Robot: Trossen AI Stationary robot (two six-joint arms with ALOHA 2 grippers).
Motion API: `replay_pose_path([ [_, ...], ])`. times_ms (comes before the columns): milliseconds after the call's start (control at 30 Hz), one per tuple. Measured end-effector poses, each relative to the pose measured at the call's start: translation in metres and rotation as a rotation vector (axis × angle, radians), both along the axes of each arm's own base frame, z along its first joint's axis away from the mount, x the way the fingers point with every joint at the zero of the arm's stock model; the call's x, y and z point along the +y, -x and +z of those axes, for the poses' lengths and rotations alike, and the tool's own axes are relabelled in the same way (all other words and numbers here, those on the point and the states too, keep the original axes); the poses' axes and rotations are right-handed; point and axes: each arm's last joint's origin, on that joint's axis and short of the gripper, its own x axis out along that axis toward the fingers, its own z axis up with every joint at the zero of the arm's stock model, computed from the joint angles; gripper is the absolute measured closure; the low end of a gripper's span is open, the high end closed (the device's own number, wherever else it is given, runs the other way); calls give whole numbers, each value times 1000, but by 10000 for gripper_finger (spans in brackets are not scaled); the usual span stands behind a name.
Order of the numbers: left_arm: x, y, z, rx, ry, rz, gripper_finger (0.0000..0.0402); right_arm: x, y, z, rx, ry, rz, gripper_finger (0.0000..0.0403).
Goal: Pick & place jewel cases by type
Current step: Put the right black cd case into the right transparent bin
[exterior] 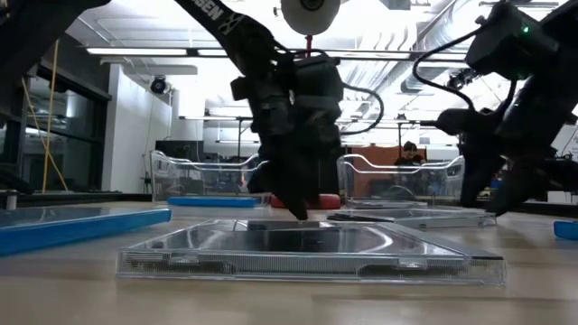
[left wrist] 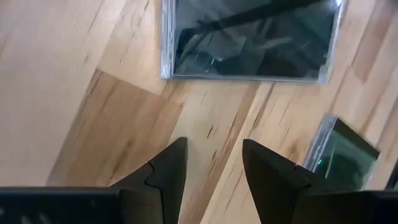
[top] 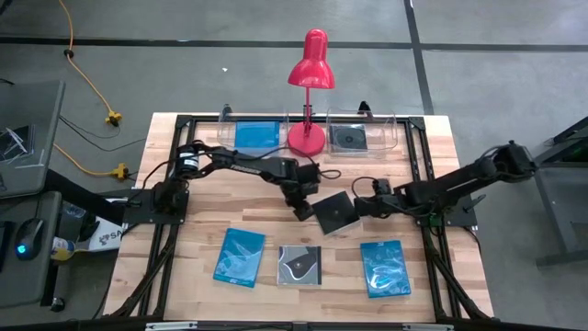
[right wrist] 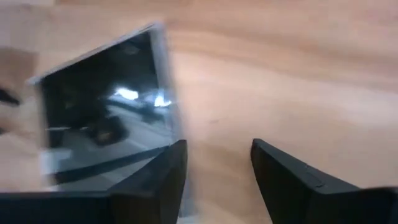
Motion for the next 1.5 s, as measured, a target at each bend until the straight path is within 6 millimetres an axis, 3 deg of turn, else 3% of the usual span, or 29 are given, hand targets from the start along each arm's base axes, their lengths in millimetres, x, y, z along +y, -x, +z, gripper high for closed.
replay_pose_path([
  [167,-8,5,-3,-87,33,62,247,-4,14,8,50,32,-7,272],
  [467,-14,7,-17,-179,191,190,247,-1,9,4,72,17,82,395],
  [867,-15,11,-23,-166,225,294,247,5,-18,-18,37,-30,134,402],
  [1500,-13,15,-43,-99,86,331,248,8,-30,-14,-118,-63,179,403],
])
